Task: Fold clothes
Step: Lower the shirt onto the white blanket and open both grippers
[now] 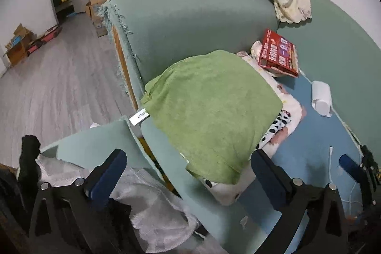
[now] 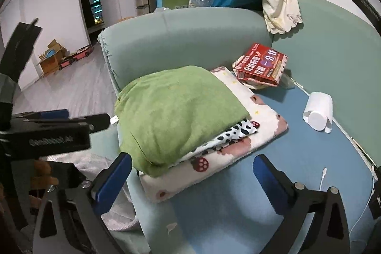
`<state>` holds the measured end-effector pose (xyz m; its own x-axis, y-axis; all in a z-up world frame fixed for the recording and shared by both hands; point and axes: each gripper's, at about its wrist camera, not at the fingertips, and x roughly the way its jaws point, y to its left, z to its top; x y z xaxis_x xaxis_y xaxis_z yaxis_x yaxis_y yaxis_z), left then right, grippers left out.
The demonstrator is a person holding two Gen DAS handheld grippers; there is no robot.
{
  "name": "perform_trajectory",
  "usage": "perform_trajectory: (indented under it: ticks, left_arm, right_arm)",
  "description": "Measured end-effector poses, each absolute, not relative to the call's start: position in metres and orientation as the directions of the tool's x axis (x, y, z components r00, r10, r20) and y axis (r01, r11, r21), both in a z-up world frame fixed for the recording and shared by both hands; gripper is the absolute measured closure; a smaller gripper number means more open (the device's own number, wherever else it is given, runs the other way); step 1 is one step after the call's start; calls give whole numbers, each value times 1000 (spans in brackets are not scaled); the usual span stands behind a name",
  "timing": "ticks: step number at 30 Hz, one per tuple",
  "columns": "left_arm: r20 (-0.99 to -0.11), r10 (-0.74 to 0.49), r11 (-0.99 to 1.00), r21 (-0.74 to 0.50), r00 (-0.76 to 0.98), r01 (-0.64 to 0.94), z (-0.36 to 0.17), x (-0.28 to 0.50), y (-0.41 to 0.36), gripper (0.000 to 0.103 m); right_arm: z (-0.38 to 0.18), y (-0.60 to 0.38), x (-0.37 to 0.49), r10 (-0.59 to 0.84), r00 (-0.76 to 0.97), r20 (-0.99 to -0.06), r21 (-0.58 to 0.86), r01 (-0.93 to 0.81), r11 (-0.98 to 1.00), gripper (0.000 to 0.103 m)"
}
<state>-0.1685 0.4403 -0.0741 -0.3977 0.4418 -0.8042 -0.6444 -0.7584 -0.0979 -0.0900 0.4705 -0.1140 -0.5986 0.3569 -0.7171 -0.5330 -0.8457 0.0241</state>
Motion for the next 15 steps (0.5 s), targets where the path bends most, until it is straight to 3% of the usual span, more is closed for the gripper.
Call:
perform_trajectory:
  ticks: [15]
  left_arm:
    - [-811, 440, -755, -103, -384, -648, -76, -162, 442, 0]
  right_arm:
    - [-111, 477, -78, 359, -591, -722, 52, -564, -824, 0]
